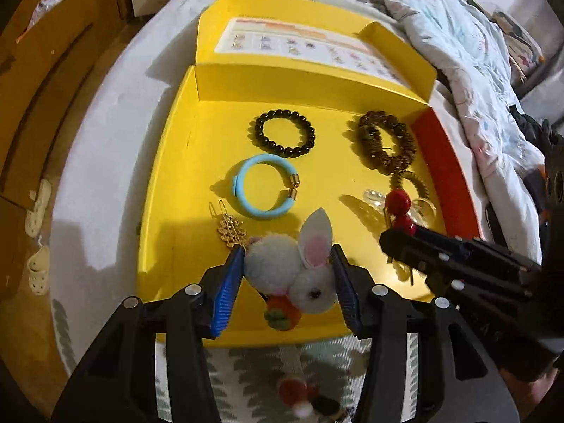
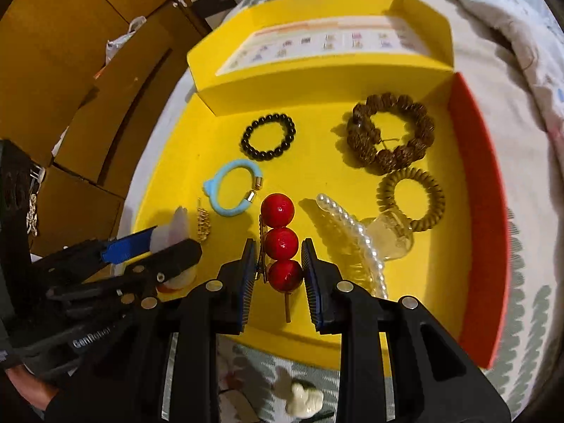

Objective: Organize jewelry
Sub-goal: 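Carry the bunny clip and red bead hairpin into the yellow box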

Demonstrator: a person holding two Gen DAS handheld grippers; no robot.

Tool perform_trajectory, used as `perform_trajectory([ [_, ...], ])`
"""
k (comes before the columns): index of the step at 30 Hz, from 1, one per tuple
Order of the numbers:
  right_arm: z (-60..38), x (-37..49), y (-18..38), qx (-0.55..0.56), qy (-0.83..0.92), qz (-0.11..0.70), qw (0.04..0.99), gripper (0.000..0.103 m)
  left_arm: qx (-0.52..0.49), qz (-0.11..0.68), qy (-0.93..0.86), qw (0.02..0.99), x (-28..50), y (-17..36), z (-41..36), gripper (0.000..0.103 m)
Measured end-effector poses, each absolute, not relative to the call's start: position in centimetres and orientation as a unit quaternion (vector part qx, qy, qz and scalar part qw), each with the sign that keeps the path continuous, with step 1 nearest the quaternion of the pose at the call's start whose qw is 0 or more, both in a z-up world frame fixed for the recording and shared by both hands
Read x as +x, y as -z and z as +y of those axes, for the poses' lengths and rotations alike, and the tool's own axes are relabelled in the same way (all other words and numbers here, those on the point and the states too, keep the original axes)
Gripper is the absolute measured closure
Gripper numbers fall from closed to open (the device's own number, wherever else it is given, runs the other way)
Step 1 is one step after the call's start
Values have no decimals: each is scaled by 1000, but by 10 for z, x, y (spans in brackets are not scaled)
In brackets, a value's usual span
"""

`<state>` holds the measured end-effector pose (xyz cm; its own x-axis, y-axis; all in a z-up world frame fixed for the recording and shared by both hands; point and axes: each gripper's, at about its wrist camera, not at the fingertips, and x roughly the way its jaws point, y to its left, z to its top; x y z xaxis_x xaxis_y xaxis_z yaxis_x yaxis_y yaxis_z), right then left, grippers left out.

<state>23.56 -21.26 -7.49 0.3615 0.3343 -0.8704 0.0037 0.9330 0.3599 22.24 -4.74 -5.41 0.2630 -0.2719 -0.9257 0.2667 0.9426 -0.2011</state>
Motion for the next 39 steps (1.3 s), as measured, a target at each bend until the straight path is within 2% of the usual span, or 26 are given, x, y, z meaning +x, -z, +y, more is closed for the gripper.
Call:
perform_trajectory([
  [16,-208,239,99,115,-71,575,807,76,14,600,153,785,237,81,-50,53],
  [39,-211,242,101,102,-49,567,816,73,29,596,157,787,237,85,-61,51],
])
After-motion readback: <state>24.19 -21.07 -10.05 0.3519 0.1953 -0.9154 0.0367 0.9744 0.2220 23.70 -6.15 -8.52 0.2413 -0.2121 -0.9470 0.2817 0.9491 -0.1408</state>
